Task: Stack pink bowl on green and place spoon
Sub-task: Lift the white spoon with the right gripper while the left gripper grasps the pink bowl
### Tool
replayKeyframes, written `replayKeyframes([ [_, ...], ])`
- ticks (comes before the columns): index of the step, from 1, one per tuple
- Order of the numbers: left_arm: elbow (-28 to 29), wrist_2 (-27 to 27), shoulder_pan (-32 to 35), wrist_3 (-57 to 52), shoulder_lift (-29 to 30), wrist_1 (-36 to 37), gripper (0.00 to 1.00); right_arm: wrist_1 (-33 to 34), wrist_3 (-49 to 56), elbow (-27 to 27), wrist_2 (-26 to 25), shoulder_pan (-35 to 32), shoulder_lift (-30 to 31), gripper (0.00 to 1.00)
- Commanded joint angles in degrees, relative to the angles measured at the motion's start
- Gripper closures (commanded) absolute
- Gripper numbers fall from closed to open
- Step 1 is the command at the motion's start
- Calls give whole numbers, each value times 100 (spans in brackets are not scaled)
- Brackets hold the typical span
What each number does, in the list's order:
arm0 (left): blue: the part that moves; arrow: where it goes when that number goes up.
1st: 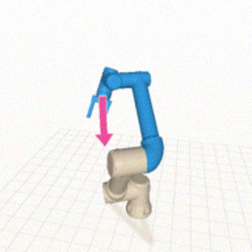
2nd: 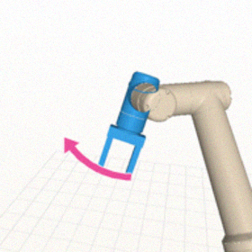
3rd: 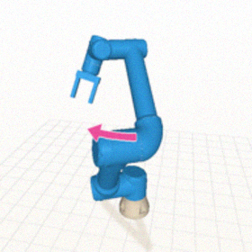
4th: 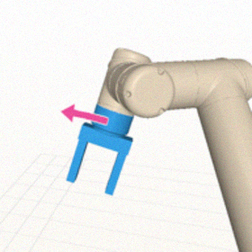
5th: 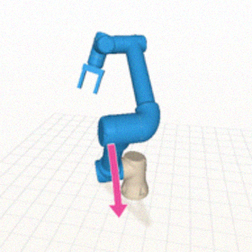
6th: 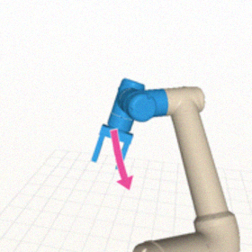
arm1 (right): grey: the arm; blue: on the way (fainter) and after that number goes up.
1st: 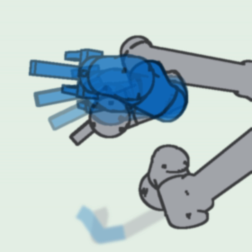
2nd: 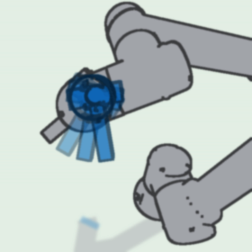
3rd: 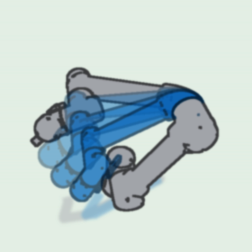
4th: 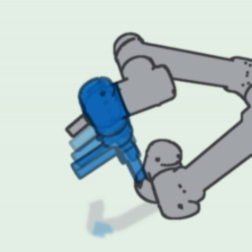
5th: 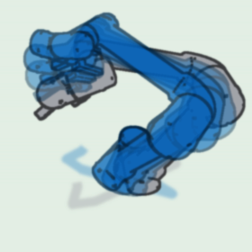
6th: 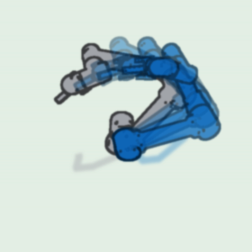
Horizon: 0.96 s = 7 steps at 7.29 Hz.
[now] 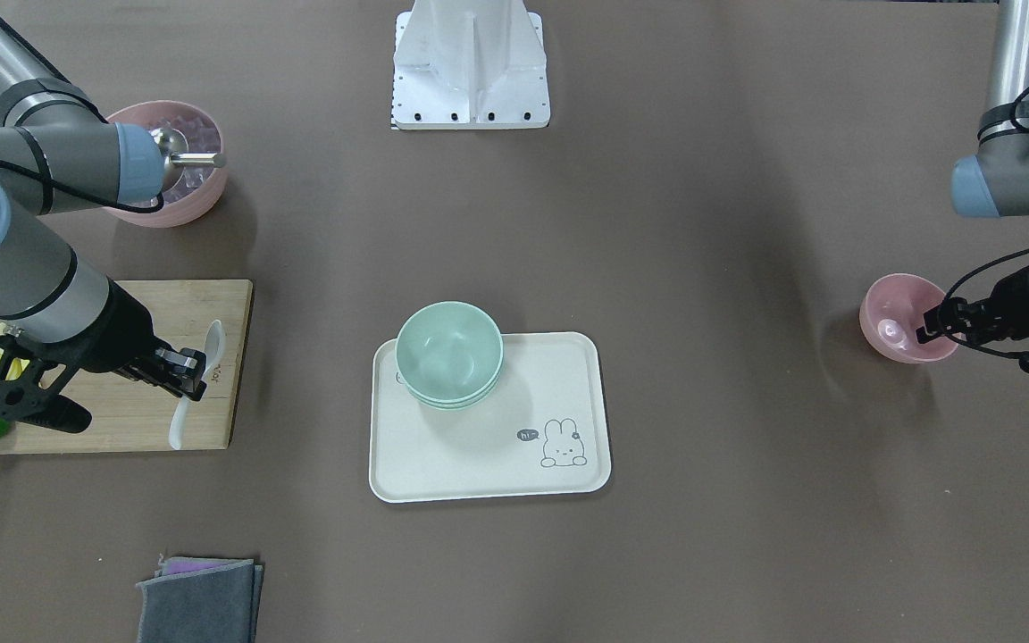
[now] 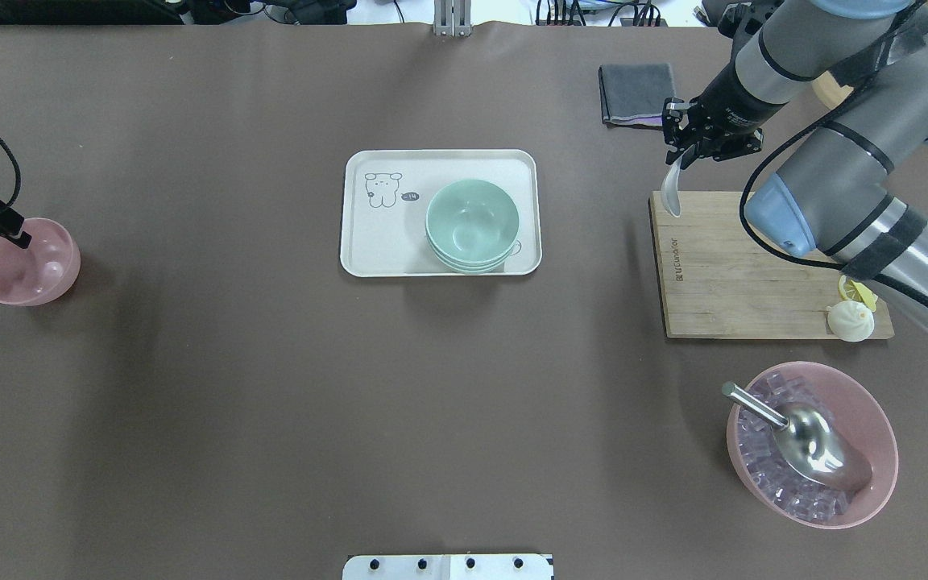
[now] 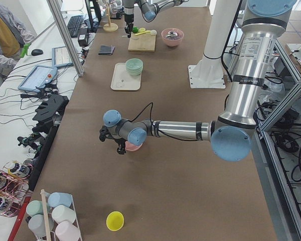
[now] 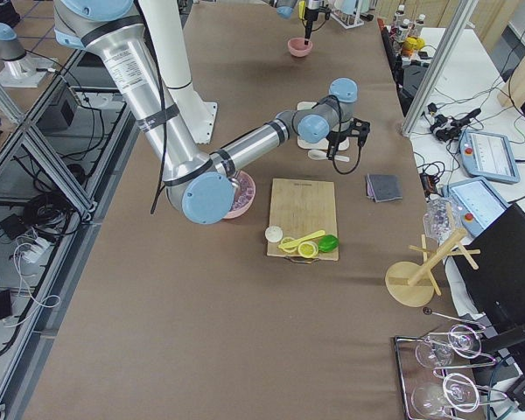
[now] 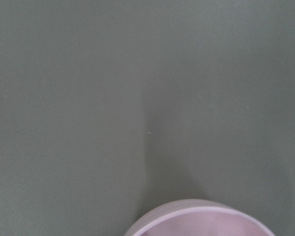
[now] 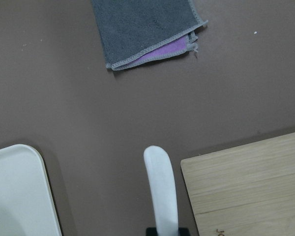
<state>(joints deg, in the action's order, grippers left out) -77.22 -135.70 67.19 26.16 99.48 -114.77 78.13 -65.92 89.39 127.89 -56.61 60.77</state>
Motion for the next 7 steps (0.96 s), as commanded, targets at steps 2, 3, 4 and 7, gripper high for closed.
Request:
replayKeyframes([
  [2,-47,26,-4,12,-43,7,100,35,-9,-1,8,1,-92,100],
  [3,-213,-70,-4,81,36,77,100,26,-9,-1,8,-8,-92,100],
  [4,-467,-497,-4,282,445,556,100,26,0,8,8,-17,-83,100],
  [7,-742,-660,-579,2367,2553,1739,100,17,35,200,26,-52,101,100],
])
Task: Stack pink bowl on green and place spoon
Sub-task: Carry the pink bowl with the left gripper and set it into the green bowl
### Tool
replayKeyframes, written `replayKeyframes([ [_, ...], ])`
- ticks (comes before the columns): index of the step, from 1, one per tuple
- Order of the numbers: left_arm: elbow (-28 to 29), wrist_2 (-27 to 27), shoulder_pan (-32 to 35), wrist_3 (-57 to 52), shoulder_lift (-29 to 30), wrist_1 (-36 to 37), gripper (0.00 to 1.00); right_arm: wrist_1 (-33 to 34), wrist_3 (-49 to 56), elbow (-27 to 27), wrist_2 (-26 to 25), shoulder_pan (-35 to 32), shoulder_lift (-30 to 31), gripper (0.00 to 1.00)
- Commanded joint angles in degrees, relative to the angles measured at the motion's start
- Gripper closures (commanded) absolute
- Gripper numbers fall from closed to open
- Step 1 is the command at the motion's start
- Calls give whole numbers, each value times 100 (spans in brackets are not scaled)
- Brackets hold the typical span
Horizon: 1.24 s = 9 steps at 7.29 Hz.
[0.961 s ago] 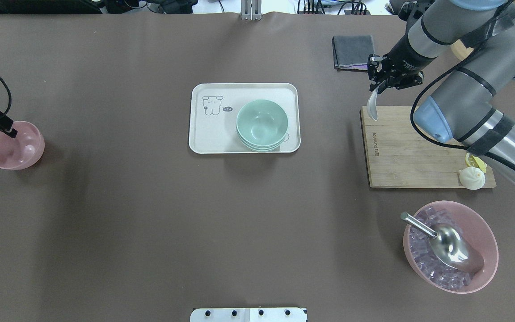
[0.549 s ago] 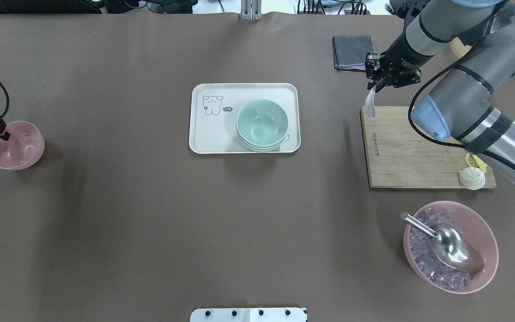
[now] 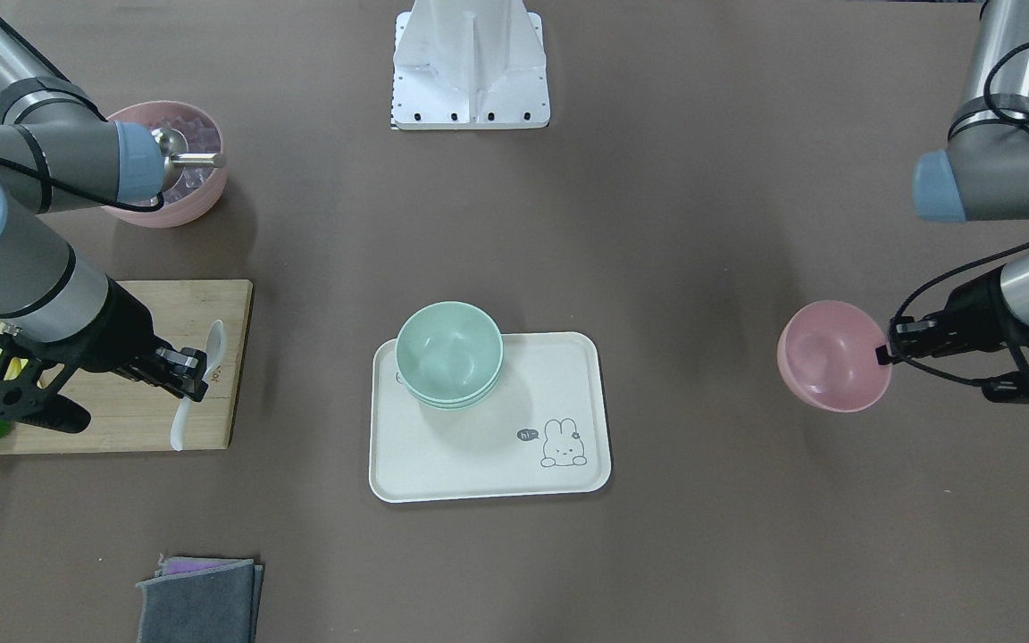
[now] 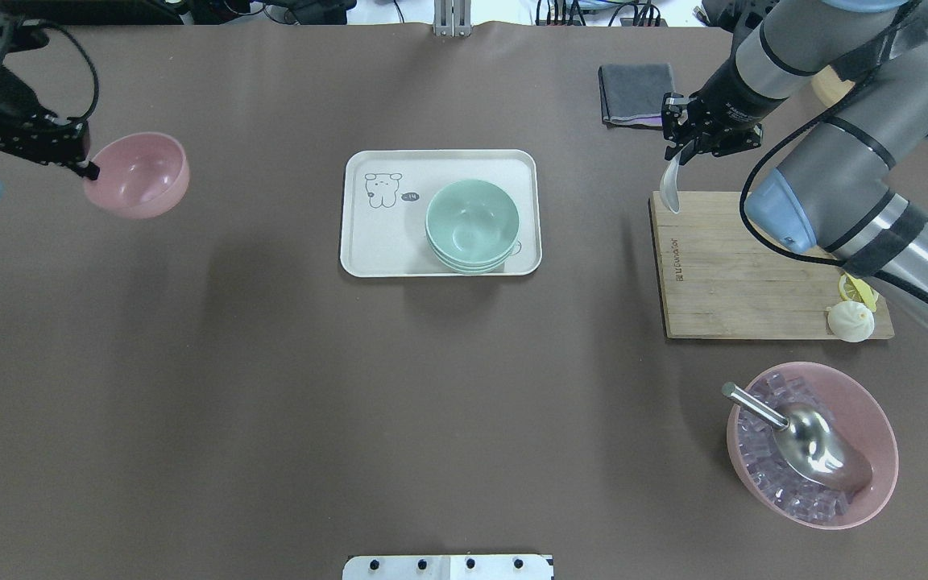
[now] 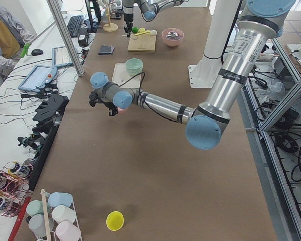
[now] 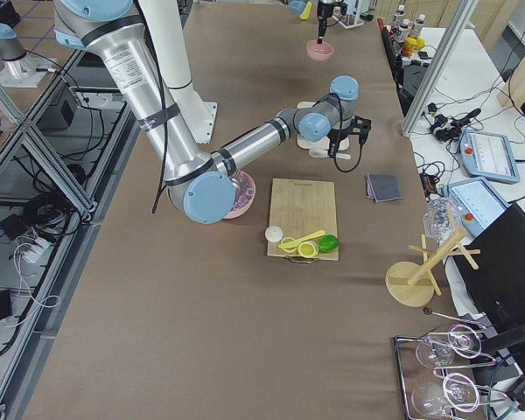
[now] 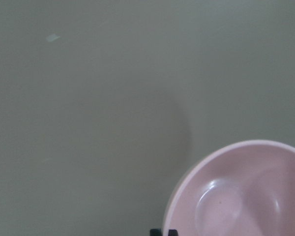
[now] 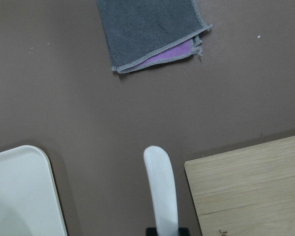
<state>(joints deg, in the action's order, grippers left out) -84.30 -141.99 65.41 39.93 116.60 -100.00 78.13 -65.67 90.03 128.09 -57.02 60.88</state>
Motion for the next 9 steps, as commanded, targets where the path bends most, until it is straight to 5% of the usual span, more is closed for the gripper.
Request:
replayKeyframes([
  [1,44,161,-841,1782,1369,209,100,9,54,251,15,-11,247,100],
  [4,605,1260,-1767,2633,2261,-201,100,-26,89,287,23,-29,354,100],
  [6,871,1427,-2074,2721,2253,-914,100,-18,81,296,15,-11,302,100],
  [9,862,1428,-2181,2967,2507,-934,100,-26,37,278,-3,15,266,100],
])
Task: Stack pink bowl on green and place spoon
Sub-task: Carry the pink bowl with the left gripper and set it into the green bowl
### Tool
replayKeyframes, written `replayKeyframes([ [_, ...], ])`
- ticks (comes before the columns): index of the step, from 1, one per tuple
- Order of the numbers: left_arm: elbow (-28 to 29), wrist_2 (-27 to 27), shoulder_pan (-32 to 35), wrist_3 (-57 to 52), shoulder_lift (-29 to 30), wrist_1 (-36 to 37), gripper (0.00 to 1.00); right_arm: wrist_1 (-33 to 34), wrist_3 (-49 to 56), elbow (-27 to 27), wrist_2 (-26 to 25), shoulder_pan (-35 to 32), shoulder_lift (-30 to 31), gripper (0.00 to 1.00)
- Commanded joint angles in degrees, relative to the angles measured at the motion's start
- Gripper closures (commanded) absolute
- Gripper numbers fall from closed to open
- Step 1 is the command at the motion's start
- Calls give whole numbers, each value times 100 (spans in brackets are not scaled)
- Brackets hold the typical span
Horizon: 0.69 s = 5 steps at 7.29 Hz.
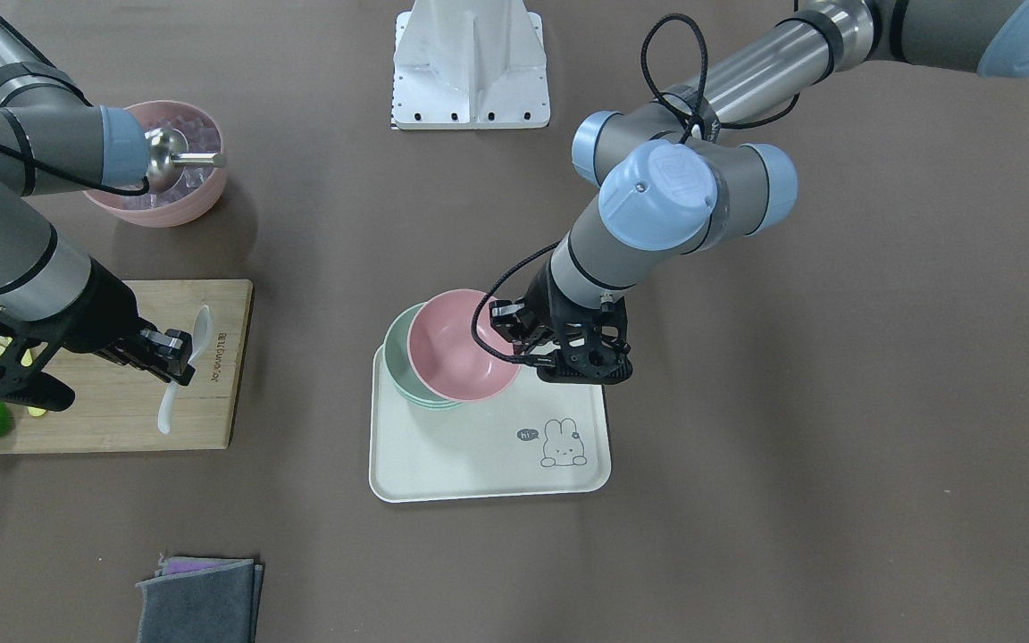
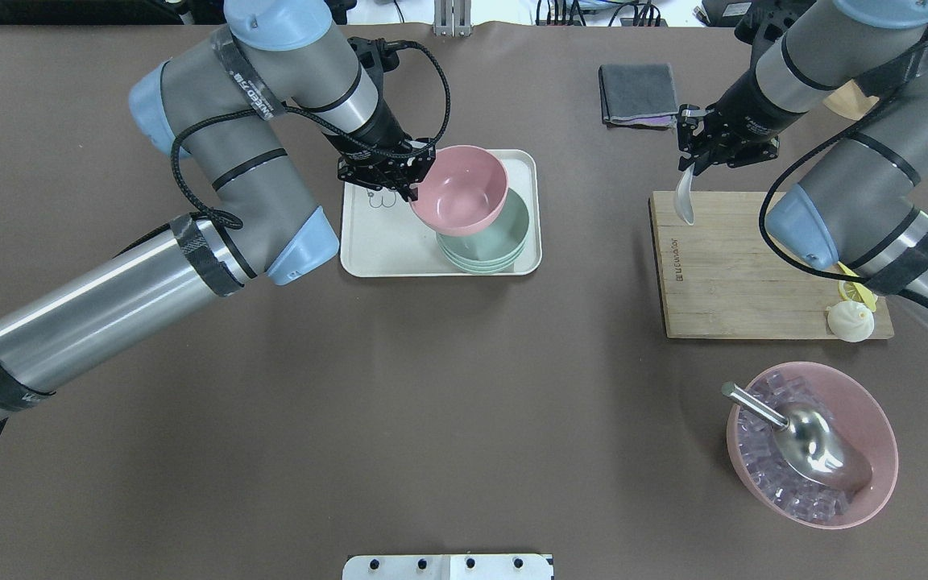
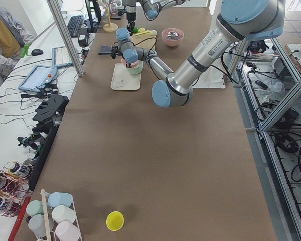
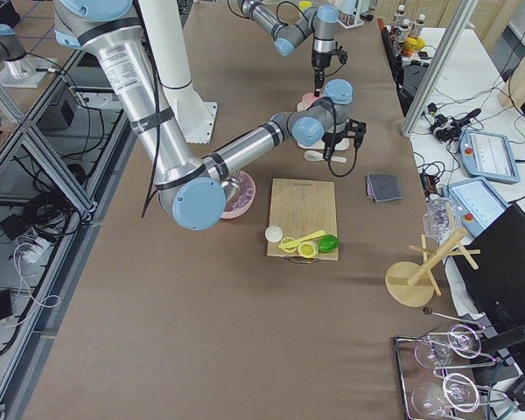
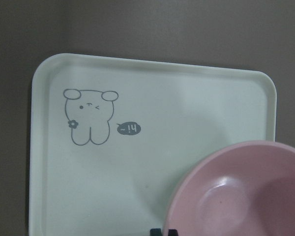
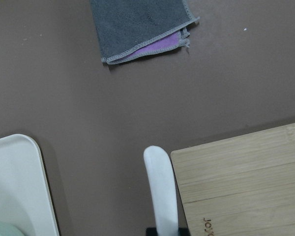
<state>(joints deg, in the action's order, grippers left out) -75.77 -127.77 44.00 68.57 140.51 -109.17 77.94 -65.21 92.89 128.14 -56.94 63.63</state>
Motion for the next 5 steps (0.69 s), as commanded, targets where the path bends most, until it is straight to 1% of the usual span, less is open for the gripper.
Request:
replayKeyframes([
  [1,9,-3,-32,104,177,-17,100,-7,-18,1,-8,16,-8,100],
  [2,79,15,-41,86,195,-60,100,-15,-18,1,1,16,1,100],
  [3,210,24,-41,77,187,-252,100,-24,-18,-16,-8,34,9,100],
  [4,290,189,-137,86,178,-445,100,-24,-36,-8,-8,42,10,100],
  [5,308,373,-303,112,178,-491,44,-24,-62,-16,-8,51,-8,100],
])
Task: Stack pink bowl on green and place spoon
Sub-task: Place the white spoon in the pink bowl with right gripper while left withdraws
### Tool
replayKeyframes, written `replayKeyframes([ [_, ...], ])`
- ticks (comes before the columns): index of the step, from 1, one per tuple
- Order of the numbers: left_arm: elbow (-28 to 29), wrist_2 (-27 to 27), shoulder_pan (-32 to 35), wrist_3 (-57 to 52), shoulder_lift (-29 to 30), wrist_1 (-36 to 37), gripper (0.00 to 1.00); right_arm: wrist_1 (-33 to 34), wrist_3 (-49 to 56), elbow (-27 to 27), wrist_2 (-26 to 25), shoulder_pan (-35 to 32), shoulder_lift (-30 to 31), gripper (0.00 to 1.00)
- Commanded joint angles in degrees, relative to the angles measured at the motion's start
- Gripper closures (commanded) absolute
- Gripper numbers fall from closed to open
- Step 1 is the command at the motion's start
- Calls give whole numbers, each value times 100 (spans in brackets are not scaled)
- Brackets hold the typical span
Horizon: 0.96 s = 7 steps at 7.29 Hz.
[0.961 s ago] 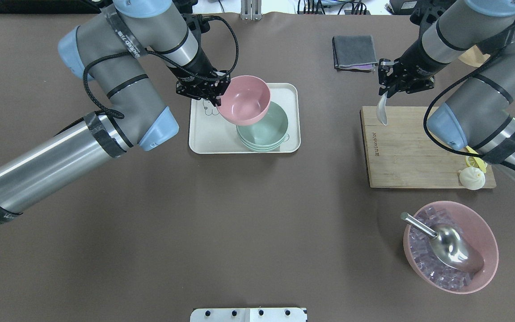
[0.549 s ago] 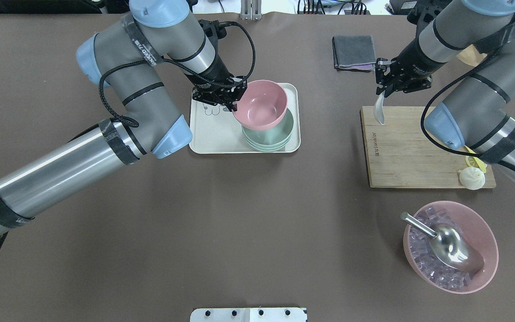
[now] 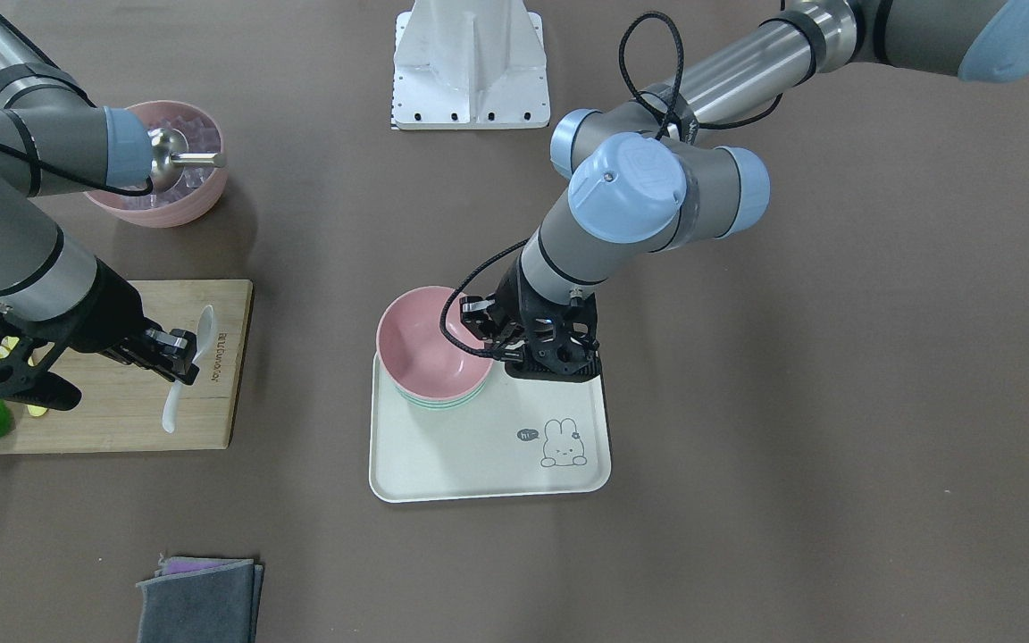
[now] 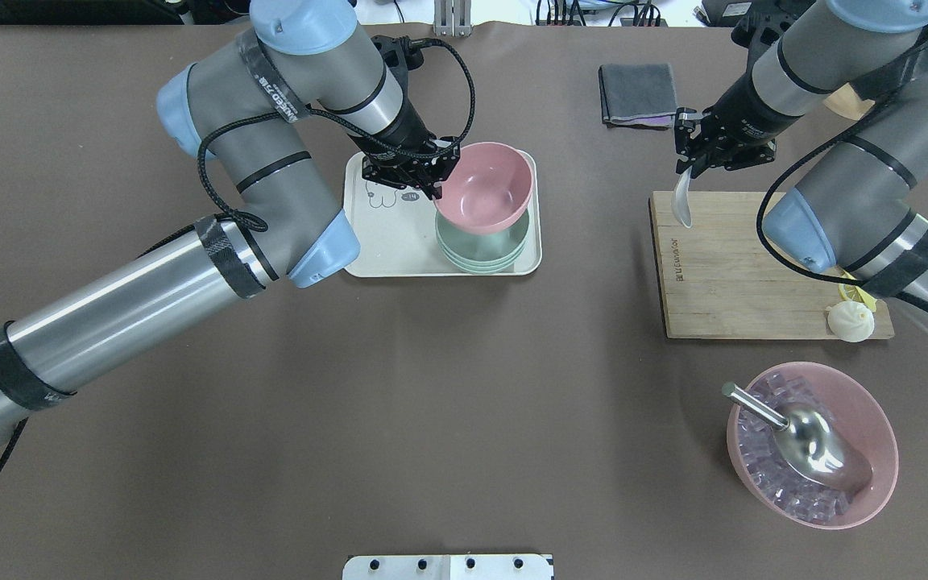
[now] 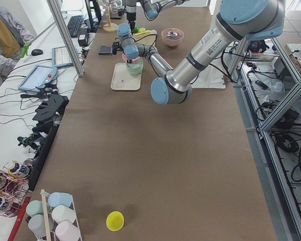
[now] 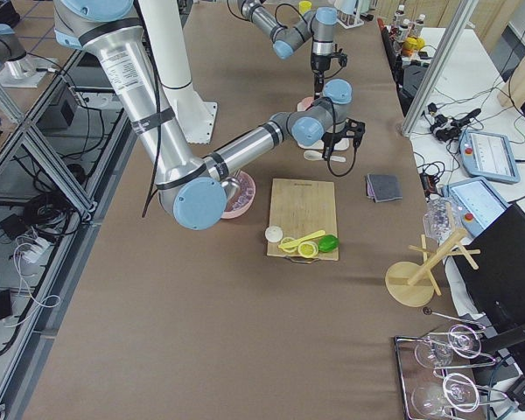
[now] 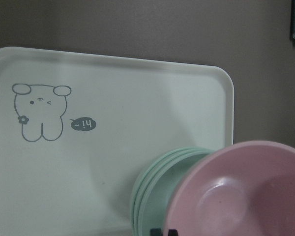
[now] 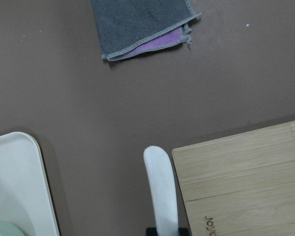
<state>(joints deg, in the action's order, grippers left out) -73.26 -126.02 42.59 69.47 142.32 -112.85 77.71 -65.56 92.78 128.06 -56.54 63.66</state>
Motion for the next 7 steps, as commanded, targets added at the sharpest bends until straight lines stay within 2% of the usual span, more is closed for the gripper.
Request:
replayKeyframes([
  [1,58,366,-277,23,-11,-140,2,50,-27,-14,-1,38,-116,100],
  [2,23,368,-208,23,-28,-106,1,68,-44,-32,-1,38,-248,100],
  [3,-91,133,123,-38,-194,-105,1,69,-305,-119,-36,82,-475,100],
  [4,-423,-609,596,-196,-630,-105,1,-1,-865,-346,-79,247,-826,100],
  [5,-922,-1252,1088,-954,-1305,-53,1,-19,-1140,-566,-289,449,-1195,100],
  [6,-1301,-1432,1398,-1440,-1895,-52,1,-54,-1561,-716,-639,704,-1494,100],
  [7,-1409,-1434,1488,-1645,-2109,-52,1,-498,-2122,-1100,-860,924,-1819,100],
])
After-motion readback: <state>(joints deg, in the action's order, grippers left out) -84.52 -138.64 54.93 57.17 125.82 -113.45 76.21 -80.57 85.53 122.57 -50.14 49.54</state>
